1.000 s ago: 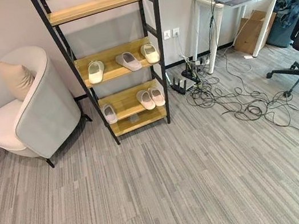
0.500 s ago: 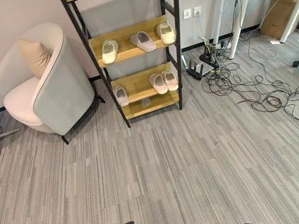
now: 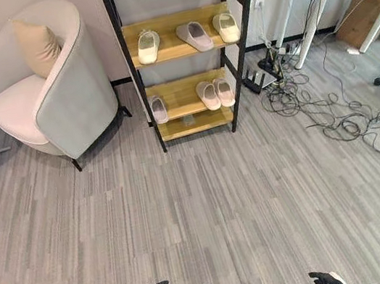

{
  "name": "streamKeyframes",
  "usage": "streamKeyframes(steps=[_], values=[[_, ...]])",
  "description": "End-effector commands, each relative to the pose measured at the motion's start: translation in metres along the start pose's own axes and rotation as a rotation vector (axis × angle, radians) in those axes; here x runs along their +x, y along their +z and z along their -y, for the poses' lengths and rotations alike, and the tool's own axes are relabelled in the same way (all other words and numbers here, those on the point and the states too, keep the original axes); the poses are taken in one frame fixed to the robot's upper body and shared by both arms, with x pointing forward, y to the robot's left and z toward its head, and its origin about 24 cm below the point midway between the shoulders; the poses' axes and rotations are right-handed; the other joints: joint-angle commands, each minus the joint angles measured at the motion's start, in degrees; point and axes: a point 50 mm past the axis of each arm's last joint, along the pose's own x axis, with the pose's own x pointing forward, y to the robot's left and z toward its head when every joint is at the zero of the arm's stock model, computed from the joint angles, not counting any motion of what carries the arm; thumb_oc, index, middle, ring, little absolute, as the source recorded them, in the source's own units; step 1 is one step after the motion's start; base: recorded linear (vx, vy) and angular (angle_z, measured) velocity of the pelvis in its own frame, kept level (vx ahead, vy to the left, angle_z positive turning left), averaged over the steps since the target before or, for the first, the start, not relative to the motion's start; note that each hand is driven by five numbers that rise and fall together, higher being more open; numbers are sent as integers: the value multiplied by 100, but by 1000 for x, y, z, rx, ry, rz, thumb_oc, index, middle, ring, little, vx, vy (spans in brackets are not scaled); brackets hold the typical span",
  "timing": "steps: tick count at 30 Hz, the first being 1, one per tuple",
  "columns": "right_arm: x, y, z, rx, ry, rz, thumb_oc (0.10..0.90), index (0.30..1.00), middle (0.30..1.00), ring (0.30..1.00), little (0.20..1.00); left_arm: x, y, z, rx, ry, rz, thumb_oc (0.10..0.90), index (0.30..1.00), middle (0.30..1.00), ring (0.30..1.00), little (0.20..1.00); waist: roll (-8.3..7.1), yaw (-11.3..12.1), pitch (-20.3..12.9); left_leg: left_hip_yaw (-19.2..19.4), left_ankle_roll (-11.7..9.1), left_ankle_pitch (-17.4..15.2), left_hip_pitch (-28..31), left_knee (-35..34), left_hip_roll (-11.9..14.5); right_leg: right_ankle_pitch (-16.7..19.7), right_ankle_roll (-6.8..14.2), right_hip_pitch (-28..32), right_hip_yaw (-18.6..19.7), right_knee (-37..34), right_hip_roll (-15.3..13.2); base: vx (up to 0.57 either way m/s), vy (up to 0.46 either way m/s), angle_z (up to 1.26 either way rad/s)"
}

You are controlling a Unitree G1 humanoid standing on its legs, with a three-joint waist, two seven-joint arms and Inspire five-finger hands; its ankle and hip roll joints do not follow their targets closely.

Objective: Arrange the slippers neatly on the shoe rack.

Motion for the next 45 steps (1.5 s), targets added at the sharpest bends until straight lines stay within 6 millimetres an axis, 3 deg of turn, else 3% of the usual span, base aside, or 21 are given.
streamKeyframes(steps=[1,3,6,10,12,13,14,16,20,22,25,28,29,31,33,36,38,39,43,44,45], values=[[-1,-9,14,-40,-41,-4,800,900,900,900,900,1,2,2,39,-10,10,800,900,900,900,900,42,-18,-92,-319,-348,-426,16,234,-101,655,-2,293,84,-1027,407,363,-83,29],[-2,-13,14,-59,-34,-21,800,900,900,900,900,1,2,5,42,-21,7,800,900,900,900,900,-45,-148,-111,-438,-397,-529,313,39,-214,968,55,42,23,-2138,497,357,-99,23],[-3,-20,15,-54,-33,-40,800,900,900,900,900,1,3,6,48,-30,10,800,900,900,900,900,-57,-264,-98,-537,-446,-676,554,17,-230,1151,132,106,20,-2632,514,268,-99,46],[-5,-22,2,-52,-7,-37,800,900,900,900,900,-1,-4,14,37,-46,-13,800,900,900,900,900,-18,-288,-258,-574,-579,-833,749,108,-94,1187,6,381,59,-2781,583,284,-133,41],[-4,-14,-5,-36,4,-18,800,900,900,900,900,-1,2,21,20,-64,6,800,900,900,900,900,-15,-271,-234,-416,-888,-497,315,1112,5,1076,-111,717,100,-2879,558,178,-90,9],[-4,-14,-5,-36,4,-17,800,900,900,900,900,-1,2,21,20,-63,6,800,900,900,900,900,-14,-274,-234,-418,-889,-513,296,1145,5,1077,-111,714,97,-2880,558,152,-113,6],[-3,-6,-5,-25,-1,-1,800,900,900,900,900,1,12,22,12,-63,34,800,900,900,900,900,-106,-205,-108,-229,-925,-259,-246,2006,48,974,-226,879,184,-2836,515,131,-116,21],[-2,-3,-5,-20,-4,3,800,900,900,900,900,1,16,23,15,-63,44,800,900,900,900,900,-181,-134,-48,-45,-832,-257,-639,2446,141,833,-311,1030,201,-2825,448,171,-102,4],[-3,-8,-4,-4,-3,-7,800,900,900,900,900,0,10,30,26,-94,29,800,900,900,900,900,-218,-61,-96,143,-699,-561,-838,1764,103,525,-317,1358,155,-2853,412,332,-6,21],[-3,-9,-4,0,-4,-10,800,900,900,900,900,-1,8,31,28,-98,22,800,900,900,900,900,-190,-54,-110,164,-713,-472,-893,1517,88,450,-315,1453,153,-2866,438,284,48,42],[-4,-11,-6,-5,2,-7,800,900,900,900,900,-2,4,32,25,-101,10,800,900,900,900,900,-59,122,-102,130,-804,240,-1370,744,-29,153,-345,1881,381,-2808,629,404,100,23],[-4,-12,-9,7,22,-13,800,900,900,900,900,-2,3,33,24,-107,6,800,900,900,900,900,-37,144,-217,71,-717,179,-1250,595,-36,-11,-278,2047,514,-2703,611,307,110,-44],[-5,-14,-11,0,31,-21,800,900,900,900,900,-3,-3,34,19,-110,-16,800,900,900,900,900,-87,177,-305,158,-631,141,-1150,584,-146,51,-142,2057,465,-2428,419,459,199,-70],[-4,-8,-11,1,31,-4,800,900,900,900,900,-2,-2,29,13,-95,-15,800,900,900,900,900,-70,175,-318,165,-565,51,-908,417,-159,287,20,1712,435,-1686,346,314,166,-47],[-3,0,-10,-1,31,26,800,900,900,900,900,-1,3,25,7,-86,3,800,900,900,900,900,-5,104,-239,164,-427,-73,-668,385,-149,888,203,1143,397,-671,238,225,133,-37],[-2,6,-10,-10,26,48,800,900,900,900,900,1,9,20,19,-73,23,800,900,900,900,900,131,10,-182,102,-343,-258,-309,321,-73,1029,69,618,136,-35,104,303,103,8],[-2,5,-10,-18,21,46,800,900,900,900,900,1,14,20,16,-69,43,800,900,900,900,900,171,-71,-213,23,-337,-417,-33,241,-58,767,-11,410,23,-401,194,494,30,15],[-2,4,-9,-10,20,42,800,900,900,900,900,2,20,20,10,-65,63,800,900,900,900,900,139,-178,-276,-55,-364,-554,245,123,-76,737,6,141,-14,-1125,336,477,-13,17],[-2,4,-7,-2,17,41,800,900,900,900,900,2,21,21,9,-70,69,800,900,900,900,900,140,-241,-257,-131,-391,-615,415,48,-80,785,33,138,-49,-1572,388,294,-30,8],[1,28,-2,-81,-25,133,800,900,900,900,900,1,14,24,0,-69,53,800,900,900,900,900,142,-360,-225,-417,-440,-822,777,-18,-167,1190,185,-234,-168,-2706,490,634,-91,2],[0,26,-4,-89,-27,130,800,900,900,900,900,1,19,24,-3,-59,70,800,900,900,900,900,183,-445,-205,-455,-479,-942,933,-18,-127,1264,244,-267,-189,-2896,554,746,-123,17]])
